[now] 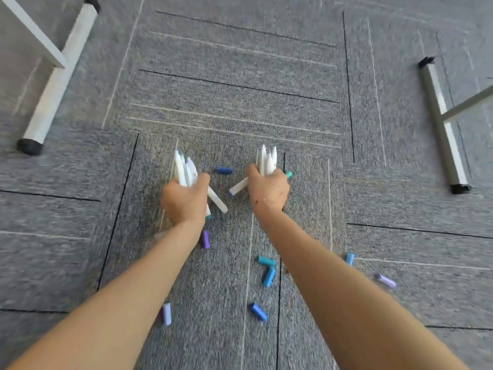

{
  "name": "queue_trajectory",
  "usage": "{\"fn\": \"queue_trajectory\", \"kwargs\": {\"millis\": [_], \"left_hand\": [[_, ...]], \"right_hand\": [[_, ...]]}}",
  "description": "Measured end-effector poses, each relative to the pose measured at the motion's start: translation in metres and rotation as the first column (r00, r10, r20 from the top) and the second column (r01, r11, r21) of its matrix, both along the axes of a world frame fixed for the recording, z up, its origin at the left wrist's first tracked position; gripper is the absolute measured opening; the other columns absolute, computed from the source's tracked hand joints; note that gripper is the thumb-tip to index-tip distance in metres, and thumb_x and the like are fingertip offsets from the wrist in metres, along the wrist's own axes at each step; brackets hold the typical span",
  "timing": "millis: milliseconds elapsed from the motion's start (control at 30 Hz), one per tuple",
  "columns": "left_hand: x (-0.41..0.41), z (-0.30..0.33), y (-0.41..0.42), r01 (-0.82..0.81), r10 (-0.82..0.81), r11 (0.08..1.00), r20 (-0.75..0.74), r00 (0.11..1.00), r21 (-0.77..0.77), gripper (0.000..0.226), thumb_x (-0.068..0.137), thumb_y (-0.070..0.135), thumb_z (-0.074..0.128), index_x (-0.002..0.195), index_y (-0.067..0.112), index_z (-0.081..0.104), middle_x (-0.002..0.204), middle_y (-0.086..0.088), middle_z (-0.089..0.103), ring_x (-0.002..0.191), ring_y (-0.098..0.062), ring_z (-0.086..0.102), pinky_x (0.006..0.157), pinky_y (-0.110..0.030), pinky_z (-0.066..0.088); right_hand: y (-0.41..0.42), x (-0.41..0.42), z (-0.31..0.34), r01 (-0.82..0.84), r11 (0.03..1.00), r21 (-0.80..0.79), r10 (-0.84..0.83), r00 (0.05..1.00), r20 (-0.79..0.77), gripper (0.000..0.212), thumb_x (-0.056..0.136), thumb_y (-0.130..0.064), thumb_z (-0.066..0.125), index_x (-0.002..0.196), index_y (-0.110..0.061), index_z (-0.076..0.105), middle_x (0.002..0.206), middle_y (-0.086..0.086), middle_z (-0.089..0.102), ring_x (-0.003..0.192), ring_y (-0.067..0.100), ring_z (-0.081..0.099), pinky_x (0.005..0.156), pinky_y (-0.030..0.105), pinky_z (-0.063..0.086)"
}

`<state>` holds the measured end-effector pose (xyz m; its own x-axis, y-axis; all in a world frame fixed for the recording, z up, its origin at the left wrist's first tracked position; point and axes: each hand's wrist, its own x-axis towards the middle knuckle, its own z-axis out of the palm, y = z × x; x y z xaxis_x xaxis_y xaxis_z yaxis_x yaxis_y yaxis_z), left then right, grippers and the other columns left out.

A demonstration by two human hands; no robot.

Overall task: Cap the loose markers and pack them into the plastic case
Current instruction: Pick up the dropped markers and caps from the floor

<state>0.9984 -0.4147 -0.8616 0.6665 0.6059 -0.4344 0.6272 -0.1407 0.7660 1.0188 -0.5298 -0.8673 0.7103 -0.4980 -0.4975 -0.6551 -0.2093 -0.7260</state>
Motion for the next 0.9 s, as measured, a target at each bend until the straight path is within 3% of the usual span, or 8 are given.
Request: {"fn": "queue_trajectory", "kwargs": {"millis": [100,167,233,367,467,600,733,900], "left_hand": [[-0.003,-0.002,0.01,0.124,-0.163,0.982,0.299,0.94,0.146,0.012,0.082,0.016,0.066,0.081,0.014,0.054,0.061,0.008,0.05,0.052,-0.005,0.045,0.044,-0.009,0.033],[-0.003,-0.011,0.015,0.169,-0.25,0.957,0.37,0.895,0.237,0.009,0.084,0.014,0.065,0.084,0.013,0.056,0.072,0.0,0.054,0.059,-0.014,0.047,0.053,-0.018,0.036],[-0.005,-0.02,0.014,0.208,-0.318,0.929,0.37,0.873,0.307,0.009,0.084,0.014,0.065,0.087,0.008,0.058,0.08,-0.002,0.052,0.067,-0.017,0.049,0.058,-0.023,0.034],[-0.013,-0.031,0.008,0.261,-0.321,0.942,0.338,0.884,0.212,0.013,0.085,0.017,0.067,0.084,0.011,0.055,0.066,0.011,0.051,0.057,-0.004,0.047,0.051,-0.007,0.036],[-0.008,-0.028,0.007,0.282,-0.32,0.947,0.408,0.855,0.152,0.019,0.088,0.027,0.063,0.089,0.009,0.061,0.075,-0.003,0.066,0.061,-0.012,0.058,0.053,-0.017,0.042],[-0.013,-0.026,0.003,0.369,-0.421,0.907,0.377,0.825,0.203,0.022,0.09,0.026,0.063,0.075,0.032,0.048,0.065,0.005,0.055,0.055,-0.014,0.052,0.045,-0.021,0.04],[-0.01,-0.037,0.01,0.433,-0.448,0.894,0.232,0.863,0.116,0.015,0.09,0.027,0.062,0.094,0.013,0.057,0.073,0.003,0.06,0.059,-0.013,0.059,0.042,-0.011,0.045],[-0.009,-0.017,0.019,0.352,-0.336,0.936,0.249,0.908,-0.021,0.031,0.094,0.023,0.055,0.115,0.0,0.057,0.083,0.004,0.068,0.075,-0.006,0.068,0.05,-0.009,0.049]], "right_hand": [[0.004,-0.023,-0.004,-0.138,0.987,-0.08,0.157,0.929,0.335,0.016,0.084,-0.023,0.062,0.08,-0.01,0.052,0.074,0.004,0.054,0.054,0.008,0.042,0.051,0.017,0.041],[0.007,-0.033,-0.009,-0.186,0.978,-0.098,0.21,0.898,0.387,0.015,0.083,-0.016,0.061,0.079,-0.01,0.048,0.077,0.005,0.052,0.055,0.007,0.038,0.05,0.013,0.037],[0.009,-0.04,-0.015,-0.186,0.982,0.01,0.167,0.905,0.39,0.012,0.085,-0.01,0.059,0.087,-0.005,0.049,0.074,0.004,0.053,0.054,0.009,0.04,0.046,0.014,0.039],[0.01,-0.038,-0.017,-0.108,0.983,0.15,0.042,0.921,0.387,0.009,0.087,-0.002,0.056,0.092,0.001,0.05,0.069,0.0,0.051,0.048,0.002,0.039,0.042,0.013,0.038],[0.009,-0.034,-0.011,-0.182,0.978,0.097,0.117,0.879,0.462,0.008,0.09,-0.004,0.056,0.086,-0.007,0.049,0.064,-0.007,0.047,0.046,-0.002,0.038,0.045,0.01,0.036],[0.006,-0.043,-0.026,-0.207,0.978,0.021,0.18,0.893,0.413,0.008,0.091,-0.01,0.056,0.085,-0.012,0.051,0.063,-0.009,0.047,0.048,0.001,0.036,0.047,0.018,0.036],[0.007,-0.049,-0.027,-0.237,0.967,0.098,0.192,0.922,0.336,0.003,0.094,-0.015,0.054,0.094,-0.013,0.053,0.067,-0.008,0.05,0.046,-0.001,0.036,0.044,0.013,0.033],[-0.005,-0.062,0.003,-0.265,0.959,0.101,0.218,0.917,0.335,0.016,0.094,-0.021,0.054,0.09,-0.007,0.059,0.063,0.001,0.052,0.048,0.004,0.037,0.042,0.017,0.037]]}}
